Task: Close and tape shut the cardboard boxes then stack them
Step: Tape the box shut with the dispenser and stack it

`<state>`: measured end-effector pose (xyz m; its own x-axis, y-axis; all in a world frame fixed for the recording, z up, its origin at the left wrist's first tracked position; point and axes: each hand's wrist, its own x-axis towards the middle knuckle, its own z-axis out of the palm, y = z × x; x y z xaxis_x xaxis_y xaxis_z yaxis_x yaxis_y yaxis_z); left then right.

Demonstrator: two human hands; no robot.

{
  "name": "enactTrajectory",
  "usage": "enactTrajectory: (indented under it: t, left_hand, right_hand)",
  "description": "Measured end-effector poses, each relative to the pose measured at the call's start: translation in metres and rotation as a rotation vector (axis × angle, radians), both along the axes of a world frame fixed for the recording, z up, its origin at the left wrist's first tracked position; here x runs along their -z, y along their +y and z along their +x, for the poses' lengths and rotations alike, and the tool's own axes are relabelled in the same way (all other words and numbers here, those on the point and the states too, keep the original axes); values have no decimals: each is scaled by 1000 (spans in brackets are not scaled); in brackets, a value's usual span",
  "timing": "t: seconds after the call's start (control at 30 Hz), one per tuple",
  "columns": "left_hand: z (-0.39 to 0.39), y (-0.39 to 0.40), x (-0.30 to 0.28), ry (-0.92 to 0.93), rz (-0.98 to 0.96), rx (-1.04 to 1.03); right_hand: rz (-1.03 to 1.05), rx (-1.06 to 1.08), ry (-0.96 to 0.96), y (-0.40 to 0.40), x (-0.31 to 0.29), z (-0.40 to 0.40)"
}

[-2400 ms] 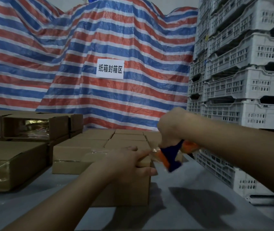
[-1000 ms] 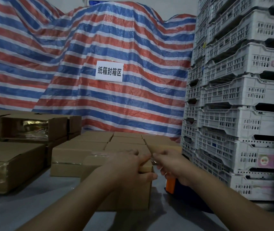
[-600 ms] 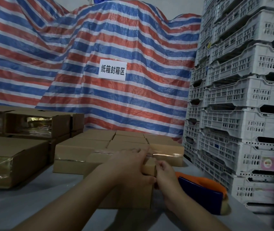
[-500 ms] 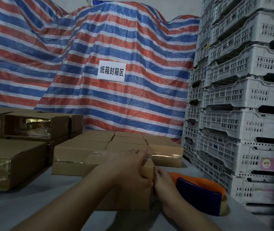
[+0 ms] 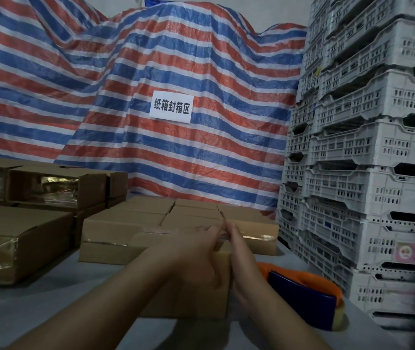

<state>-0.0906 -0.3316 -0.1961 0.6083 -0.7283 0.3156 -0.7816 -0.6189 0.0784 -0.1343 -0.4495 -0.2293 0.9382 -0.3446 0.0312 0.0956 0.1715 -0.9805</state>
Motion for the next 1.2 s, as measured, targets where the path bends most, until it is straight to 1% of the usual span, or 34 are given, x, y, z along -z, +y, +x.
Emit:
enactTrajectory:
  t: [0.07, 0.1, 0.17, 0.2, 0.27, 0.3, 0.37, 0.43, 0.47, 0.53, 0.6, 0.63, 0.67, 0.73, 0.8, 0.87, 0.93, 1.0, 1.1, 1.2]
  left_hand:
    - [1, 4, -7, 142, -76, 64]
    - [2, 9, -10, 230, -162, 108]
    - [2, 21, -14, 355, -424, 161]
    - [1, 29, -15, 365, -561, 155]
    - [1, 44, -9, 290, -781, 87]
    - [3, 53, -5, 250, -873, 54]
    - [5, 70, 6, 241, -1035, 6]
    - [8, 85, 22, 263, -1116, -58]
    - [9, 91, 33, 290, -1122, -96]
    - [7, 96, 55, 442, -1125, -124]
    - [-1, 94, 73, 627, -1143, -81]
    - [-4, 93, 77, 661, -1131, -70]
    - [-7, 91, 79, 659, -1117, -66]
    - [-9, 85, 73, 634, -1167, -76]
    - [-11, 73, 54, 576, -1178, -85]
    - [-11, 53, 26, 508, -1133, -69]
    - [-8, 23, -7, 486, -1116, 2]
    - [0, -13, -36, 469, -1100, 40]
    - [20, -69, -64, 479, -1002, -42]
    - [42, -112, -63, 546, -843, -65]
  right_hand:
    - [31, -6, 9, -5, 3, -1]
    - [31, -13, 19, -7, 3, -2]
    - [12, -39, 51, -11, 4, -2]
    - [-10, -45, 74, -11, 4, -2]
    - [-75, -53, 107, -13, 7, -4]
    - [-132, -60, 85, -16, 10, -7]
    - [-249, -57, -15, -19, 14, -10]
    - [-378, -104, -28, -16, 16, -16]
    - [-428, -152, -27, -16, 21, -19]
    - [-440, -227, -59, -17, 28, -21]
    - [-447, -242, -97, -16, 32, -19]
    - [-461, -231, -110, -16, 33, -18]
    - [-467, -212, -129, -15, 33, -16]
    - [-430, -153, -162, -15, 31, -16]
    - [-375, -52, -172, -21, 20, -20]
    - [-349, 64, -221, -36, -2, -25]
    - [-339, 151, -289, -62, -30, -27]
    - [-314, 180, -315, -93, -61, -26]
    - [-285, 201, -250, -146, -91, -15]
    - [-262, 174, -71, -191, -94, 4]
